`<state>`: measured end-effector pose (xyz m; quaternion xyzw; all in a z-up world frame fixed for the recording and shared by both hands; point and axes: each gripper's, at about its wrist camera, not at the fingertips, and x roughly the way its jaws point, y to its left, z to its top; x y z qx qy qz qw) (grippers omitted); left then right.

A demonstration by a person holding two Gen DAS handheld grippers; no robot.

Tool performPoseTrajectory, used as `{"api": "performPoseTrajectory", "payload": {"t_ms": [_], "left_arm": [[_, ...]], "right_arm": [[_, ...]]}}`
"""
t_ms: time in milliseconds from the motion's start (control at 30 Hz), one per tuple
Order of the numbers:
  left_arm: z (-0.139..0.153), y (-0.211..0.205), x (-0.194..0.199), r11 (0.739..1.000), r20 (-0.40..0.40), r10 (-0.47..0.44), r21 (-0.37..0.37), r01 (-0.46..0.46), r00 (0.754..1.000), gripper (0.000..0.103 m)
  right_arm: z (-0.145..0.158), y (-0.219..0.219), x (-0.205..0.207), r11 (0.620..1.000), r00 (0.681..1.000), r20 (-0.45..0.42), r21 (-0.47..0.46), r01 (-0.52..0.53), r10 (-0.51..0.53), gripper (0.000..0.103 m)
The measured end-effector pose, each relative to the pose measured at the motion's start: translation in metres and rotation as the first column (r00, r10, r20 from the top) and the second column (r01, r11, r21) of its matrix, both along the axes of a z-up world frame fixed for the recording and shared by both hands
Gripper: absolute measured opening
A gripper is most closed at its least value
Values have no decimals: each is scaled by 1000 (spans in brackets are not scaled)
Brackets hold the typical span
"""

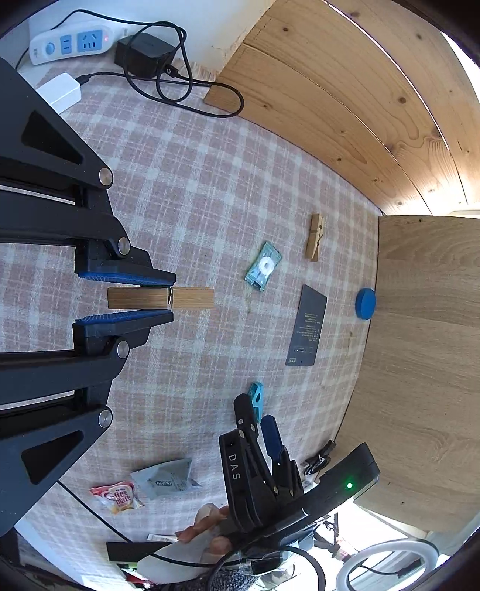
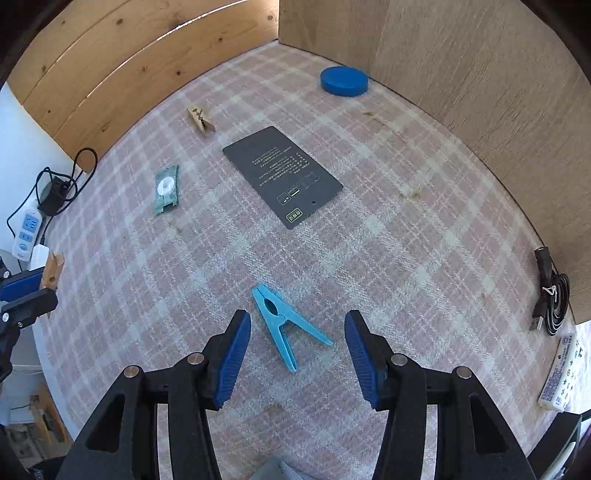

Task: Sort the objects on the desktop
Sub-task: 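Carry the blue and wooden clothespins over the black bin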

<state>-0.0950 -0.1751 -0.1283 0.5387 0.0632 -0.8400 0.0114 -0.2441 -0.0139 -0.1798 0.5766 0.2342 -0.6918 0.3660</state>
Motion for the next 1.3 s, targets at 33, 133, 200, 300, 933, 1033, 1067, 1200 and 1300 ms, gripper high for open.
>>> {"api": "performPoseTrajectory", "payload": {"t_ms": [33, 133, 200, 300, 933, 1033, 1067, 1200, 1300], "left_arm": [[-1, -1, 0, 1000, 4, 3, 0, -3, 1000, 14], [-2, 3, 0, 1000, 7, -4, 5, 4, 1000, 14], [0, 10, -2, 1000, 4, -20, 7, 20, 1000, 14], [7, 27, -6, 998, -12, -58, 3, 58, 998, 14], [42, 251, -47, 864, -72, -494, 67, 499, 866, 14], [50, 300, -46, 814, -82, -567, 97, 572, 820, 14], [51, 317, -45, 796, -85, -589, 109, 595, 804, 14], [50, 381, -34, 719, -76, -675, 155, 677, 734, 14], [45, 425, -21, 661, -63, -734, 161, 733, 676, 14]], "right_arm": [[-3, -1, 3, 1000, 1000, 6, 9, -12, 12, 49], [-6, 1, 11, 1000, 1000, 1, 18, -17, 17, 40], [-5, 7, 14, 1000, 1000, 14, 0, -3, 3, 27], [-5, 21, 16, 999, 998, 43, -20, 44, -43, 27], [109, 270, 63, 791, 852, 77, -337, 510, -517, 27], [119, 323, 76, 741, 800, 57, -344, 577, -597, 27], [122, 340, 81, 722, 780, 50, -346, 599, -624, 27], [125, 405, 102, 639, 686, 24, -341, 690, -727, 27], [124, 448, 115, 576, 616, 22, -330, 748, -787, 27]]}}
